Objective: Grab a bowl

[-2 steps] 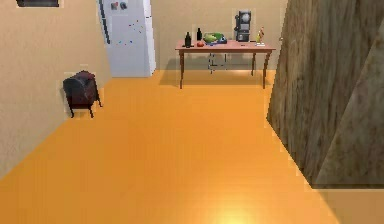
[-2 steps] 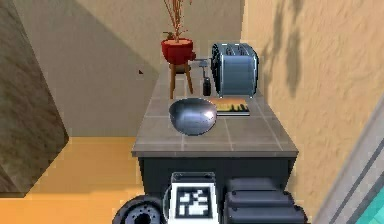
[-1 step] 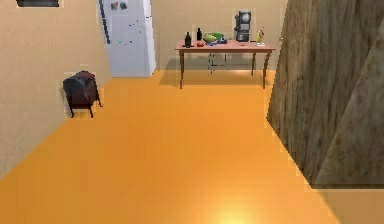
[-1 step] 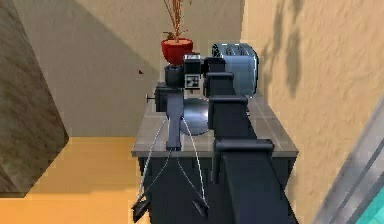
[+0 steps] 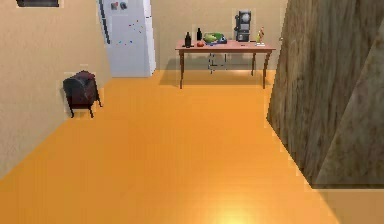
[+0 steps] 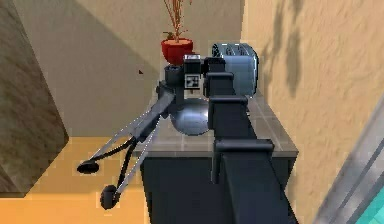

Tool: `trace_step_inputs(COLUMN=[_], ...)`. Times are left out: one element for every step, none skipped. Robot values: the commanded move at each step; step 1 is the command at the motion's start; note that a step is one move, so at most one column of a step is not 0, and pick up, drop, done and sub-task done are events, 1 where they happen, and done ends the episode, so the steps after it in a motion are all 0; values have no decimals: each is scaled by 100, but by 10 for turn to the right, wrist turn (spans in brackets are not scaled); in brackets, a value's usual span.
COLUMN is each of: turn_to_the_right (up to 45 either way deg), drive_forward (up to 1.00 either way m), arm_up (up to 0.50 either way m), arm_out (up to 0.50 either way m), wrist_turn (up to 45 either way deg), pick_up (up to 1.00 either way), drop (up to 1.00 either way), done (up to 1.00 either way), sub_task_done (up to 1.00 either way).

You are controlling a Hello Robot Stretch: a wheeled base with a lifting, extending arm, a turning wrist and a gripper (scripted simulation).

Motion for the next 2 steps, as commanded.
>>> trace_step_inputs(turn_to_the_right=[0,0], drive_forward=[0,0], arm_up=[0,0], arm_out=[0,0], wrist_turn=[450,450], pick_up=[0,0], drop=[0,0], done=[0,0], sub_task_done=[0,0])
